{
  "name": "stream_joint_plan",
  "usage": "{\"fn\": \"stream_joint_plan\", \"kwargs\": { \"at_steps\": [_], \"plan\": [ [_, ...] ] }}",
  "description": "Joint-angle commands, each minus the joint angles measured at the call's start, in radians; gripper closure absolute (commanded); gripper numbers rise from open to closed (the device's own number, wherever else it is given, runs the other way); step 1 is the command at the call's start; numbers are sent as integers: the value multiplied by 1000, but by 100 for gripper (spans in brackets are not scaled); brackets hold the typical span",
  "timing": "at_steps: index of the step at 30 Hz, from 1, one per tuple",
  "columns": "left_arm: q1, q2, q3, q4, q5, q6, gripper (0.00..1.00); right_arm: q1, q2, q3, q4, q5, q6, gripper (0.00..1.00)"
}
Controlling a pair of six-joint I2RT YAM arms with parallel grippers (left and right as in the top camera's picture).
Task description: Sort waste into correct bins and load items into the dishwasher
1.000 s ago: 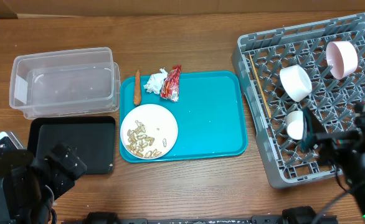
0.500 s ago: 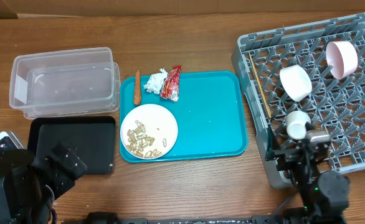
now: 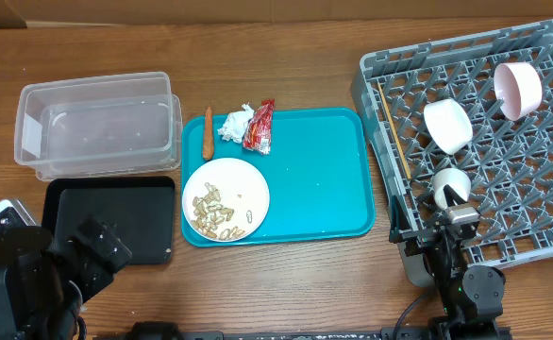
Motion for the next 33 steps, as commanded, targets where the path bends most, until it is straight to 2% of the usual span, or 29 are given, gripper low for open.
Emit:
{"fn": "stream_joint_plan", "kwargs": {
  "at_steps": [1, 18, 21, 23, 25, 27, 30, 32, 33],
  "plan": [
    [-7, 0, 0, 2, -14, -13, 0, -7, -11, -10, 6, -6, 4, 0],
    [-7, 0, 0, 2, -14, -13, 0, -7, -11, -10, 6, -7, 4, 0],
    [-7, 3, -2, 83, 3, -101, 0, -7, -11, -10, 6, -7, 4, 0],
    [-7, 20, -20, 206, 130, -85, 0, -7, -11, -10, 6, -6, 4, 0],
    [-7, 64, -60, 359, 353, 62, 0, -7, -11, -10, 6, -7, 4, 0],
    [-7, 138, -98, 430, 509, 147, 0, -7, -11, -10, 6, -7, 4, 0],
    [-24, 312, -127, 413, 544, 179, 1, -7, -11, -10, 6, -6, 4, 0],
    [-48, 449, -127, 401, 545, 213, 16, -7, -11, -10, 6, -6, 4, 0],
    [-62, 517, -127, 407, 543, 218, 17, -7, -11, -10, 6, -7, 4, 0]
  ]
}}
